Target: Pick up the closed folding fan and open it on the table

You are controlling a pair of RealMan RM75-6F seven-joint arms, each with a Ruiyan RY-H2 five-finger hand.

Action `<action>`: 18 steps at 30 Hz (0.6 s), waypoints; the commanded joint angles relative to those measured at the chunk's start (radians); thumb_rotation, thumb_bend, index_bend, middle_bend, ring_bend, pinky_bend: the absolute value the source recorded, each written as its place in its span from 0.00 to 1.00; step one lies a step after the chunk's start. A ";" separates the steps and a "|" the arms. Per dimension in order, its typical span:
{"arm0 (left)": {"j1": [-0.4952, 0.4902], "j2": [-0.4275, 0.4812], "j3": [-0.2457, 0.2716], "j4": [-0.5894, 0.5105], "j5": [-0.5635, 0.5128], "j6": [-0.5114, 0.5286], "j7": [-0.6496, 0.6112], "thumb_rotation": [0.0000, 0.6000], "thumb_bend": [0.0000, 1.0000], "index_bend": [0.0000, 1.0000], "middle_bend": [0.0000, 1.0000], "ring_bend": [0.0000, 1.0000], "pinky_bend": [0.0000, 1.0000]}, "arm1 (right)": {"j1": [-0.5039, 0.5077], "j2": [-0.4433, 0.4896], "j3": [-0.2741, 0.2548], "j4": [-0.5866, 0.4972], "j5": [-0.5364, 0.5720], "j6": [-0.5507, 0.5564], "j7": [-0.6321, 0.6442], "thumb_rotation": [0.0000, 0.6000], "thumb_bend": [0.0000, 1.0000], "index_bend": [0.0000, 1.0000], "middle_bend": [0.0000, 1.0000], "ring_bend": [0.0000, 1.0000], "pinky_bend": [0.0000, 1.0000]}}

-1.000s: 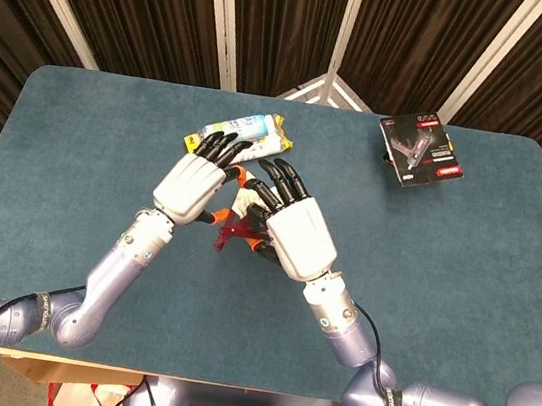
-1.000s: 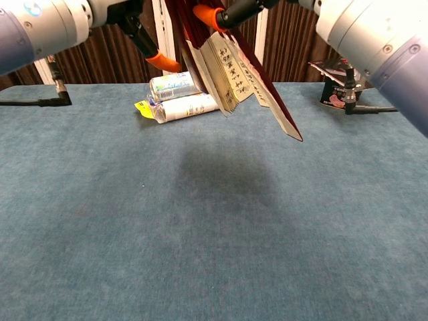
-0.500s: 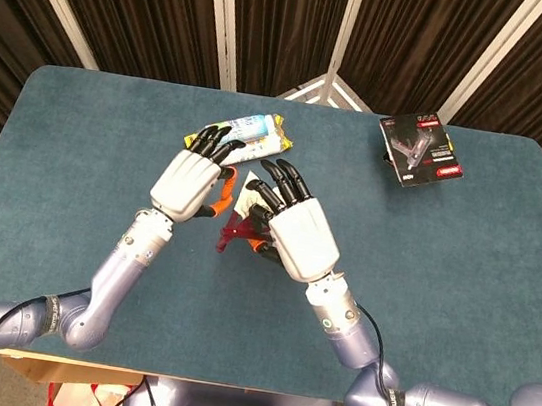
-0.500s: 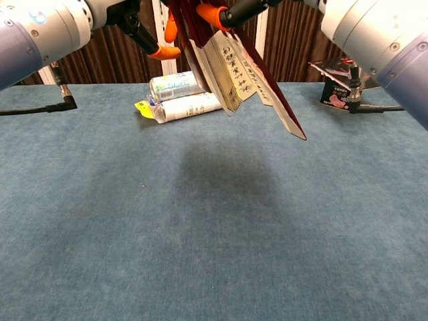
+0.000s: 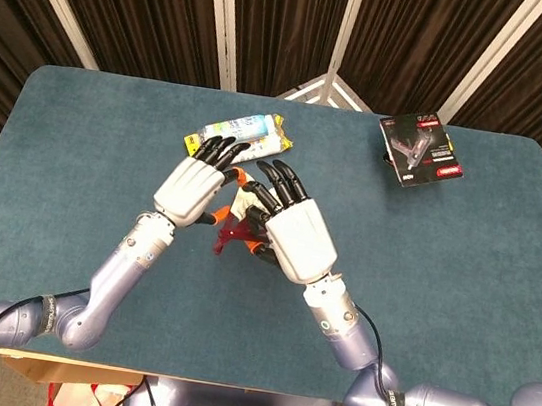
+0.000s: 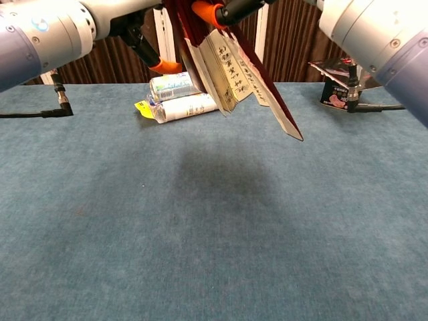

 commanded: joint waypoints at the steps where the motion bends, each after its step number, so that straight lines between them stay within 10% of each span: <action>1: -0.007 -0.006 0.002 -0.005 -0.010 -0.002 0.009 1.00 0.40 0.42 0.05 0.00 0.00 | 0.001 0.001 0.000 -0.003 0.000 -0.003 -0.004 1.00 0.76 0.82 0.37 0.15 0.16; 18: -0.007 -0.028 -0.005 -0.015 -0.014 0.052 0.006 1.00 0.62 0.68 0.12 0.00 0.00 | -0.004 0.014 -0.005 -0.020 0.002 -0.002 -0.014 1.00 0.76 0.82 0.38 0.15 0.16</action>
